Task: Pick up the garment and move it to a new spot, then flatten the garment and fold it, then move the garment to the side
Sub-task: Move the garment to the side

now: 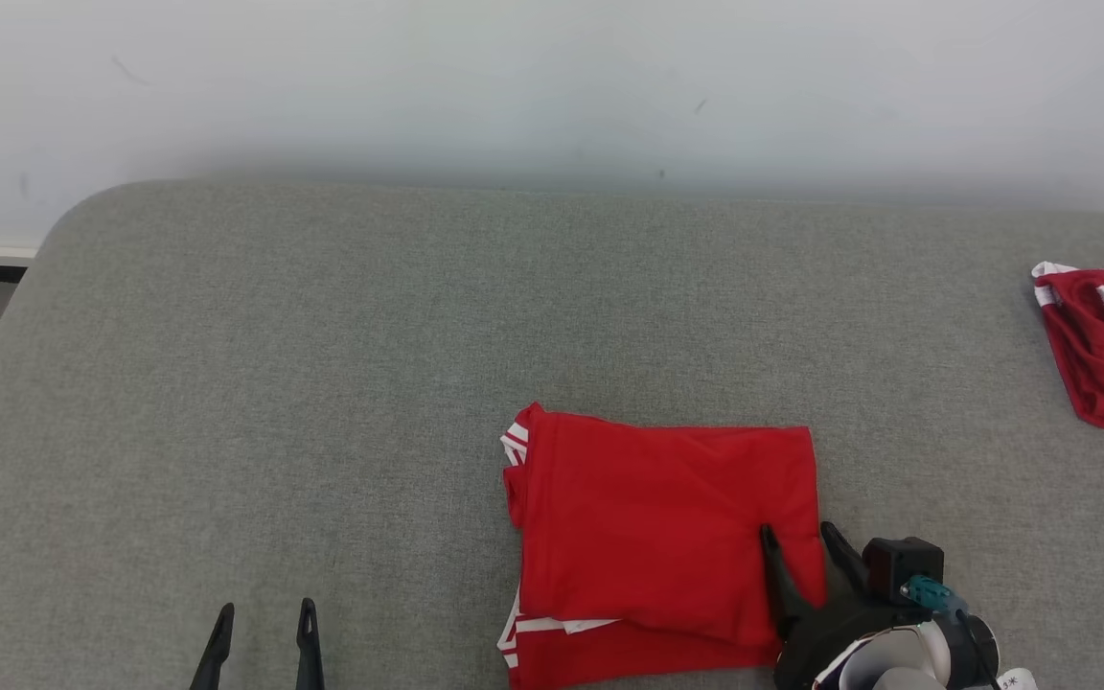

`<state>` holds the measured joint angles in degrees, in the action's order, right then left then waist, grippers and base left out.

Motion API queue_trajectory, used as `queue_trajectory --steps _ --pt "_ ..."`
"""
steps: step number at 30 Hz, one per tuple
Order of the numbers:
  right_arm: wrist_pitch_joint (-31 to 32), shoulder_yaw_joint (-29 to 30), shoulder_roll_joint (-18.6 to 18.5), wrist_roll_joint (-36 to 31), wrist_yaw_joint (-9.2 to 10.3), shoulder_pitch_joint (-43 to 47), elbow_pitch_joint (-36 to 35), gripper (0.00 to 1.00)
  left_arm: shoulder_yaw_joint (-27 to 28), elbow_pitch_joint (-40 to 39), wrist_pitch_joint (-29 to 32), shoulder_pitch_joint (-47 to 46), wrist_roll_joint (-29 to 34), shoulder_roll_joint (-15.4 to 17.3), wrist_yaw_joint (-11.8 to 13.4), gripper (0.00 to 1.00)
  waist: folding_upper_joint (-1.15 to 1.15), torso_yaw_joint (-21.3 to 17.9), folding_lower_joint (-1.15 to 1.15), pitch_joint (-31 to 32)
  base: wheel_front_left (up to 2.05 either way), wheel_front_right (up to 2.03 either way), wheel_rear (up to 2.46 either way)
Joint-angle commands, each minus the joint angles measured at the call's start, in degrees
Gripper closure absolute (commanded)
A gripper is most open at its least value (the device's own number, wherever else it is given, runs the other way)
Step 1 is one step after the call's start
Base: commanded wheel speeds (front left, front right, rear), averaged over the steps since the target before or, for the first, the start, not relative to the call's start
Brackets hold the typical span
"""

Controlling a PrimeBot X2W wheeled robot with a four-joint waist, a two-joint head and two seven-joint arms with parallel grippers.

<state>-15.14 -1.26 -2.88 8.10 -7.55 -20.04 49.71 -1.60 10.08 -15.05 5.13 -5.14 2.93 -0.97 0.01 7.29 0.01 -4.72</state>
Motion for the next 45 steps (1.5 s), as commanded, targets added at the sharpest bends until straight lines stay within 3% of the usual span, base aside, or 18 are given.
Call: queue_trajectory --steps 1,3,4,6,11,19,31,45 --pt "0.08 -0.38 0.04 0.76 0.16 -0.82 1.65 0.00 -0.03 0.10 -0.17 -0.78 0.01 -0.08 0.18 0.00 -0.01 0.29 -0.01 -0.27 0.00 0.00 0.00" --pt "0.16 -0.81 0.07 1.32 0.16 -1.55 4.84 0.00 0.00 0.17 -0.17 -0.79 -0.02 -0.08 0.13 0.00 -0.01 0.44 -0.01 -0.35 0.00 0.00 0.00" --pt "0.27 -1.45 0.08 1.89 0.16 -1.90 6.05 0.15 -0.01 0.21 -0.17 -0.91 -0.01 -0.09 0.10 0.00 -0.01 0.52 -0.01 -0.37 0.00 0.00 0.00" --pt "0.28 -2.55 0.11 2.97 0.16 -2.70 6.83 1.00 -0.03 0.19 -0.17 -1.24 -0.02 -0.08 0.16 0.00 -0.01 0.56 -0.01 -0.36 0.00 0.00 0.00" --pt "0.16 -2.64 -0.46 2.92 0.16 -4.37 5.73 1.00 0.35 -0.19 -0.17 -0.75 -0.38 -0.09 0.41 0.00 -0.01 -0.10 -0.01 -0.32 0.00 0.00 0.00" --pt "0.04 -4.96 -6.15 1.30 0.16 -10.27 3.23 1.00 -0.17 -1.62 -0.17 -2.29 -1.14 -0.07 0.21 0.00 -0.01 -2.25 -0.01 -2.86 0.00 0.00 0.00" --pt "0.04 -10.71 -19.70 3.80 0.16 -24.00 1.96 1.00 -1.99 -3.49 -0.17 -7.21 0.30 -0.07 -1.55 0.00 -0.01 -7.45 -0.01 -10.91 0.00 0.00 0.00" --pt "0.05 -13.34 -32.52 4.12 0.16 -38.29 3.53 1.00 -1.40 -9.33 -0.17 -12.17 3.84 0.73 -3.44 0.00 -0.01 -13.28 -0.01 -22.30 0.00 0.00 0.00"
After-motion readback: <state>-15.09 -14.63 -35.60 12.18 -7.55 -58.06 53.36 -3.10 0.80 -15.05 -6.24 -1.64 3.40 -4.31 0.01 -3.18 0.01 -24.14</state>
